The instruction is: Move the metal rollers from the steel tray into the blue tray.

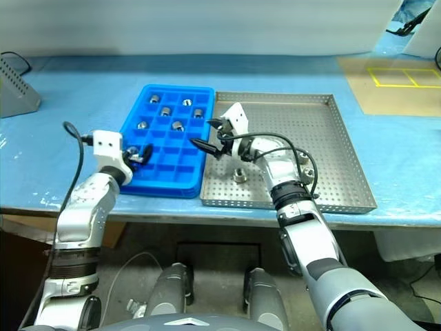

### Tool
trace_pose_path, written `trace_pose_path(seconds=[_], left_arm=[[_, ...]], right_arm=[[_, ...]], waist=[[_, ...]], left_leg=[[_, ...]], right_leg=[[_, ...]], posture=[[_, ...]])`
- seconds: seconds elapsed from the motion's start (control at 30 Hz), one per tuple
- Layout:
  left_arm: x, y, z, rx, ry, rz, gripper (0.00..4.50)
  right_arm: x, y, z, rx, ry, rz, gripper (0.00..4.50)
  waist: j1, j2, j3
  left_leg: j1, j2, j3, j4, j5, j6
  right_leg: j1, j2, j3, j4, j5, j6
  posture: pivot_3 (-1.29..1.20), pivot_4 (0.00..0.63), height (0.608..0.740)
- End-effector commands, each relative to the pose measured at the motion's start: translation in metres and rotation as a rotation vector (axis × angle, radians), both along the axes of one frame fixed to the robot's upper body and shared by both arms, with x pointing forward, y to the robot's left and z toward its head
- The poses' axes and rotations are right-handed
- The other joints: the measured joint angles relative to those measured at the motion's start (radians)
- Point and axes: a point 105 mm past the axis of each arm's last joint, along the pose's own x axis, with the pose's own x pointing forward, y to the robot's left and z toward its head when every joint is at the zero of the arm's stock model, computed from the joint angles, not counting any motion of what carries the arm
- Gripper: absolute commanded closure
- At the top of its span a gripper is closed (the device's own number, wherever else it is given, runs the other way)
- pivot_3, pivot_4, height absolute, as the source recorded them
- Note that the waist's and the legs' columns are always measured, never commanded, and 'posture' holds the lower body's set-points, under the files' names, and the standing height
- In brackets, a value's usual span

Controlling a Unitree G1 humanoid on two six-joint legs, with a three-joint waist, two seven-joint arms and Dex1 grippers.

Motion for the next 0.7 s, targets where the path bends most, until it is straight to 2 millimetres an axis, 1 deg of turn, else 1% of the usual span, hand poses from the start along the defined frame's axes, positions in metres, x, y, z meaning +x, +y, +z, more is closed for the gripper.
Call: trace_pose_path(seconds=[0.03, 0.07, 0.13, 0.17, 0.3, 0.4, 0.43, 0.47, 0.57, 0.63, 0.7], left_arm=[[0.006, -0.021, 0.031, -0.037, -0.107, -0.137, 0.59], [0.007, -0.027, 0.033, -0.043, -0.107, -0.181, 0.59], [0.006, -0.046, 0.038, -0.022, -0.12, -0.312, 0.59], [0.007, -0.055, 0.041, -0.021, -0.124, -0.373, 0.59], [0.01, -0.073, 0.047, -0.024, -0.133, -0.506, 0.59], [0.013, -0.1, 0.049, -0.017, -0.127, -0.675, 0.59], [0.013, -0.105, 0.05, -0.016, -0.126, -0.71, 0.59], [0.014, -0.113, 0.05, -0.026, -0.121, -0.758, 0.59], [0.016, -0.134, 0.044, -0.013, -0.078, -0.875, 0.59], [0.017, -0.141, 0.041, -0.006, -0.058, -0.916, 0.59], [0.016, -0.153, 0.037, 0.004, -0.023, -0.986, 0.59]], right_arm=[[0.001, -0.017, 0.014, 0.023, -0.056, -0.042, 0.0], [0.001, -0.022, 0.015, 0.021, -0.06, -0.055, 0.0], [0.001, -0.034, 0.018, 0.019, -0.068, -0.086, 0.0], [0.001, -0.044, 0.018, 0.012, -0.071, -0.111, 0.0], [-0.002, -0.071, 0.017, -0.015, -0.073, -0.178, 0.0], [-0.007, -0.103, 0.016, -0.046, -0.078, -0.262, 0.0], [-0.009, -0.109, 0.017, -0.051, -0.079, -0.278, 0.0], [-0.01, -0.119, 0.018, -0.058, -0.083, -0.311, 0.0], [-0.014, -0.143, 0.021, -0.069, -0.094, -0.399, 0.0], [-0.015, -0.15, 0.022, -0.071, -0.096, -0.427, 0.0], [-0.02, -0.159, 0.021, -0.07, -0.094, -0.462, 0.0]], waist=[[0.0, 0.0, 0.0], [-0.001, 0.0, 0.0], [-0.004, 0.0, 0.0], [-0.005, 0.0, 0.0], [-0.02, 0.0, 0.0], [-0.031, 0.0, 0.0], [-0.033, 0.0, 0.0], [-0.037, 0.0, 0.0], [-0.059, 0.0, 0.0], [-0.074, 0.0, 0.0], [-0.091, 0.0, 0.0]], left_leg=[[0.0, 0.0, 0.0, 0.0, 0.0, 0.0], [0.0, 0.0, 0.0, 0.0, 0.0, 0.0], [0.0, 0.0, 0.001, 0.001, 0.0, 0.0], [0.0, 0.0, 0.001, 0.001, 0.0, 0.0], [0.001, -0.002, 0.002, 0.001, 0.0, 0.0], [0.001, -0.005, 0.002, 0.001, 0.0, 0.0], [0.001, -0.005, 0.002, 0.001, 0.0, 0.0], [0.001, -0.006, 0.003, 0.001, 0.0, 0.001], [0.002, -0.006, 0.004, 0.002, -0.001, 0.001], [0.002, -0.006, 0.004, 0.002, -0.001, 0.002], [0.003, -0.006, 0.004, 0.002, -0.001, 0.002]], right_leg=[[0.0, 0.0, 0.0, 0.0, 0.0, 0.0], [0.0, 0.0, 0.0, 0.0, 0.0, 0.0], [0.0, 0.0, 0.0, 0.001, 0.0, 0.0], [0.0, 0.0, 0.0, 0.001, 0.0, 0.0], [0.0, 0.0, 0.001, 0.001, 0.0, 0.0], [0.0, 0.0, 0.002, 0.001, 0.0, 0.0], [0.001, 0.0, 0.002, 0.001, 0.0, 0.0], [0.001, 0.0, 0.003, 0.001, 0.0, 0.0], [0.001, 0.0, 0.005, 0.001, 0.0, 0.0], [0.001, 0.001, 0.005, 0.001, 0.0, 0.0], [0.001, 0.001, 0.005, 0.001, 0.0, 0.0]], posture=[[-0.11, 0.15, 0.74], [-0.12, 0.15, 0.74], [-0.14, 0.15, 0.74], [-0.18, 0.15, 0.74], [-0.26, 0.15, 0.74], [-0.31, 0.15, 0.74], [-0.32, 0.15, 0.74], [-0.35, 0.15, 0.74], [-0.41, 0.15, 0.74], [-0.43, 0.15, 0.74], [-0.48, 0.15, 0.74]])
